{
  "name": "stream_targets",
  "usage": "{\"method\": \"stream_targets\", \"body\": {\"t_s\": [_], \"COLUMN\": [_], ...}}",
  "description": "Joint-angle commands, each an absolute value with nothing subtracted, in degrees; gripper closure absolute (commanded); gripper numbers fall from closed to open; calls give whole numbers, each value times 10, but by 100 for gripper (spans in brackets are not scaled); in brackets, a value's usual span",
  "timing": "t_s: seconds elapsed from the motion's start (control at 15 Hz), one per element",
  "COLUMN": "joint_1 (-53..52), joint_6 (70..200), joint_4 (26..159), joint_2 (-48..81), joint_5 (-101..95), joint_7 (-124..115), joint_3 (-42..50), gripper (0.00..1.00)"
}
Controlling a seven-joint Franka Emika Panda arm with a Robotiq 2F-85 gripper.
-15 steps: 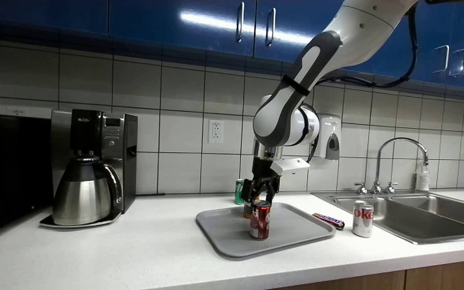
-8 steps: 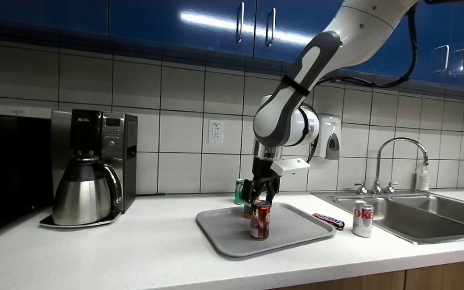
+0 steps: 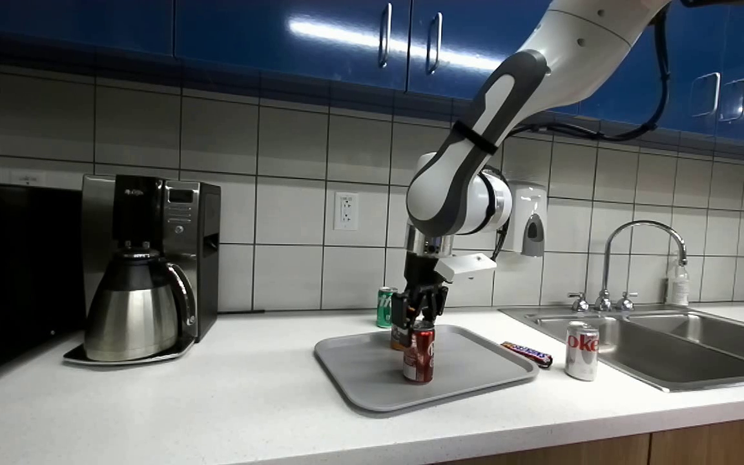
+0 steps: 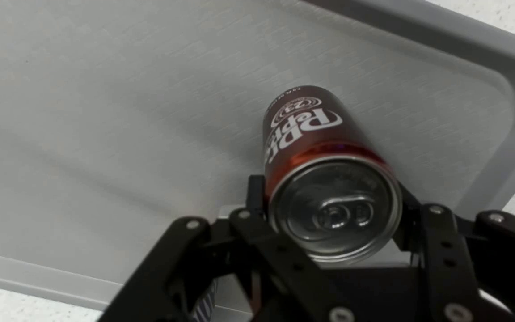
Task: Put the cans on the counter
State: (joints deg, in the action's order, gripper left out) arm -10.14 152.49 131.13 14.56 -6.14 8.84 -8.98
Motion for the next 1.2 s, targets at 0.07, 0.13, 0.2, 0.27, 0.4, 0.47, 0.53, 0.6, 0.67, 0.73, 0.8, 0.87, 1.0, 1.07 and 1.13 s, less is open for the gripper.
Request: {"method": "stream_targets", "body": {"t_s": [0.07,0.13,0.2,0.27,0.4,0.47,0.53,0.6,0.67,0.73,0.8,0.87,1.0,1.07,1.13], "joint_1": [-100,-95,-91,-88,-80,-75,-71,-66,-62,-56,-50,-45,-35,-29,-24], "joint_6": [1494,1488,1483,1476,1462,1457,1452,1447,1443,1438,1434,1430,1424,1423,1422], "joint_4": [1309,1310,1312,1313,1314,1315,1313,1311,1308,1305,1303,1301,1294,1290,1285], "joint_2": [130,123,114,108,91,81,75,70,64,60,56,54,52,54,57], "joint_5": [-72,-64,-59,-57,-55,-54,-53,-50,-50,-48,-45,-43,-45,-46,-47], "joint_7": [79,88,94,97,104,106,108,111,112,116,120,122,122,121,121], "joint_3": [-87,-89,-90,-89,-86,-82,-79,-75,-70,-66,-61,-56,-43,-37,-31], "gripper": [62,62,62,62,62,62,62,62,62,62,62,62,62,62,62]}}
